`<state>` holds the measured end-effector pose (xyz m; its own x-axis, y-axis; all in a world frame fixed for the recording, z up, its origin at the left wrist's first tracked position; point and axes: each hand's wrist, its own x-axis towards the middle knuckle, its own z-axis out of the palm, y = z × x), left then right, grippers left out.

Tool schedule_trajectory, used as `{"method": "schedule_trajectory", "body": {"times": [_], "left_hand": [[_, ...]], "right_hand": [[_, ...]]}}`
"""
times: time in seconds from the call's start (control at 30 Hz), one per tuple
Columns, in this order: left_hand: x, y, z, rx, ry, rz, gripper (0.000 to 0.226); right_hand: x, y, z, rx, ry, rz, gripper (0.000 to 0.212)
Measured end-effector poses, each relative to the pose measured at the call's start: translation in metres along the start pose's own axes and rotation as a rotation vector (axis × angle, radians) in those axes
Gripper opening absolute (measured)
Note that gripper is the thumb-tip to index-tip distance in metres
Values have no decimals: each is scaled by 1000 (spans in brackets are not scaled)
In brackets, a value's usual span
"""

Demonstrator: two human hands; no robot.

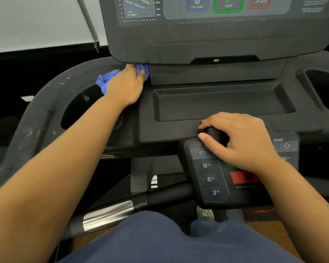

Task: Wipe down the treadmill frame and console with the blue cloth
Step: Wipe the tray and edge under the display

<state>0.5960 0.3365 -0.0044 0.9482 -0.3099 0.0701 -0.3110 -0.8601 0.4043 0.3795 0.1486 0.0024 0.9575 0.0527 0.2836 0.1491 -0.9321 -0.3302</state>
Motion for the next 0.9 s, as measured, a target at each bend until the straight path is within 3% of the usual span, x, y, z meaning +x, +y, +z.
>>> {"method": "schedule_trajectory", "body": {"times": [0.13,0.23,0.4,0.53,0.73,0.9], "left_hand": [[-68,14,16,-45,30,103,46],[-118,25,35,64,82,248,52],[-145,13,35,-49,81,208,52],[-166,-1,35,-2,85,155,65],[-97,6,32,40,86,-143,65],[-13,-2,33,107,95,-197,61]], "right_hand": [[0,0,1,1,-3,8,35],[0,0,2,-7,1,5,35],[-1,1,-1,-9,0,3,36],[-1,1,-1,0,3,4,35],[0,1,-1,0,-12,-5,36],[0,1,-3,-8,-13,-18,35]]}}
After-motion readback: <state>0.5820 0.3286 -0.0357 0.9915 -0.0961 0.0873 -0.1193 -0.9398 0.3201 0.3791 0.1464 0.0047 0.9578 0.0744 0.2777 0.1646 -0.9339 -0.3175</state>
